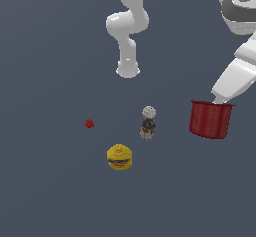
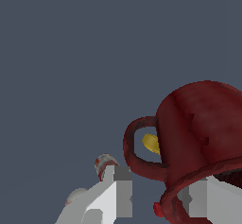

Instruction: Pick up a designated object from a clutter of objects.

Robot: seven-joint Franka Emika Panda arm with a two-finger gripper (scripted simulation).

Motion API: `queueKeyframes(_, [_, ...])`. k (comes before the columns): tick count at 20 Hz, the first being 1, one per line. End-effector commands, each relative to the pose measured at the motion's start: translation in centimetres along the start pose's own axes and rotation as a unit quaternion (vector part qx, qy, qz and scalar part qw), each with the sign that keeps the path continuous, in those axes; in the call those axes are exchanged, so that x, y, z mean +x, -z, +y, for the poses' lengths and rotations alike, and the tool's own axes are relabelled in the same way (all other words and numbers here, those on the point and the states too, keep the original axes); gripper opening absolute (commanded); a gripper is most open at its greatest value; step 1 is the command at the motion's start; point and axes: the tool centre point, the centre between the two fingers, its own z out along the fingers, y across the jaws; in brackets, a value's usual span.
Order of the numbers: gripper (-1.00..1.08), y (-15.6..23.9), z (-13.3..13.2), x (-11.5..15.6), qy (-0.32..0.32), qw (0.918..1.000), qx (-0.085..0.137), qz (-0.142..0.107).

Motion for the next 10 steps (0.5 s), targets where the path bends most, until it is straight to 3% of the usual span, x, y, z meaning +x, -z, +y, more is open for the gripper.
queueKeyframes(1, [-1.00,1.7,-0.1,-0.2,-0.005,0.9998,-0.010,0.016])
queueKeyframes(10, [-1.00,4.1,-0.5,-0.7,-0.010,0.9990,-0.025,0.036])
